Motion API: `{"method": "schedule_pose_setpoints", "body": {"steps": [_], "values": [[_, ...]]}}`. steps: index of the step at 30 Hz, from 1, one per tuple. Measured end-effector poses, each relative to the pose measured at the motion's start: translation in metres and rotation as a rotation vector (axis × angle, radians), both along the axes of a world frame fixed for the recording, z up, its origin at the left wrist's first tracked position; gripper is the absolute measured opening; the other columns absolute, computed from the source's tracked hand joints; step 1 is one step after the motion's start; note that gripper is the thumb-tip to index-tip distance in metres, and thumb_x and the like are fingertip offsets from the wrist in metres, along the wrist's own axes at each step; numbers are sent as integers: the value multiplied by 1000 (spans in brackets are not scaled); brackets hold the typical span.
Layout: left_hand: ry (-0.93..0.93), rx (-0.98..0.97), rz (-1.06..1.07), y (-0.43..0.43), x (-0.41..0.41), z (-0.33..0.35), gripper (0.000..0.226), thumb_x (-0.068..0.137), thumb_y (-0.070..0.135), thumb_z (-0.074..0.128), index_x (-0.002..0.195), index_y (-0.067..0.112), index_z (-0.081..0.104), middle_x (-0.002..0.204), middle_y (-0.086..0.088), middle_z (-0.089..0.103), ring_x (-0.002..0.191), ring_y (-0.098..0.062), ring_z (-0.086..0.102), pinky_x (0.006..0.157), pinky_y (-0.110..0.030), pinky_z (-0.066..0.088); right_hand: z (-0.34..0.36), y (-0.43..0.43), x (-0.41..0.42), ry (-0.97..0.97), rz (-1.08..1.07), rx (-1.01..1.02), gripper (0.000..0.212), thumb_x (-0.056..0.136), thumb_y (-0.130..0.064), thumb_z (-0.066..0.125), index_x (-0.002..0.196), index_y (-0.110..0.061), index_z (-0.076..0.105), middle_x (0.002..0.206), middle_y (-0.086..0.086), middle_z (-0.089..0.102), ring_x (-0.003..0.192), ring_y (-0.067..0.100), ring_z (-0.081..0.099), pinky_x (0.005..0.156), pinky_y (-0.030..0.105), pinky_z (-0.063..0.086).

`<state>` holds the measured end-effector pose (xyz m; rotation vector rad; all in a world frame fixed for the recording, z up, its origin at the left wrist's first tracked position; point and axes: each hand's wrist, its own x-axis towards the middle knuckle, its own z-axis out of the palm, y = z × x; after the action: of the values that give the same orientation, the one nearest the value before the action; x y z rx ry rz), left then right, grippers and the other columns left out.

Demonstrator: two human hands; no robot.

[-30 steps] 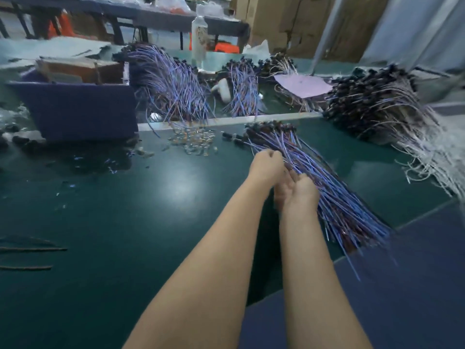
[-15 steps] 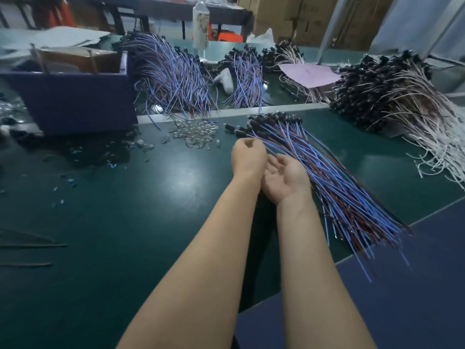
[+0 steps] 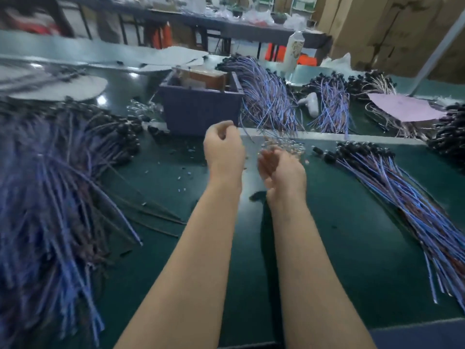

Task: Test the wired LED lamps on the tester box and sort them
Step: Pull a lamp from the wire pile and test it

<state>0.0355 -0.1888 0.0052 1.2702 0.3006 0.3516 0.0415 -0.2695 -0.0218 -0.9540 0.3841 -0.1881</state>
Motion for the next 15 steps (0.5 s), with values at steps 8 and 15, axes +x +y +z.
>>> {"method": "schedule_pose_setpoints", "body": {"steps": [8, 15], "values": [[-66, -67, 431, 133, -23, 20, 12, 95, 9, 43, 97, 16, 51, 80, 9, 48, 67, -2, 45, 55, -6, 39, 4, 163, -10, -201, 604, -889, 14, 91, -13, 55, 94, -9, 68, 80, 1, 65, 77, 16, 58, 65, 27, 44], [46, -212, 561, 179, -35, 16, 26, 95, 12, 41, 118, 5, 52, 128, -23, 55, 116, -39, 52, 101, -46, 41, 1, 226, -8, -255, 611, -1137, 33, 93, -16, 52, 125, -13, 55, 118, 13, 61, 111, 27, 54, 96, 38, 42]]}}
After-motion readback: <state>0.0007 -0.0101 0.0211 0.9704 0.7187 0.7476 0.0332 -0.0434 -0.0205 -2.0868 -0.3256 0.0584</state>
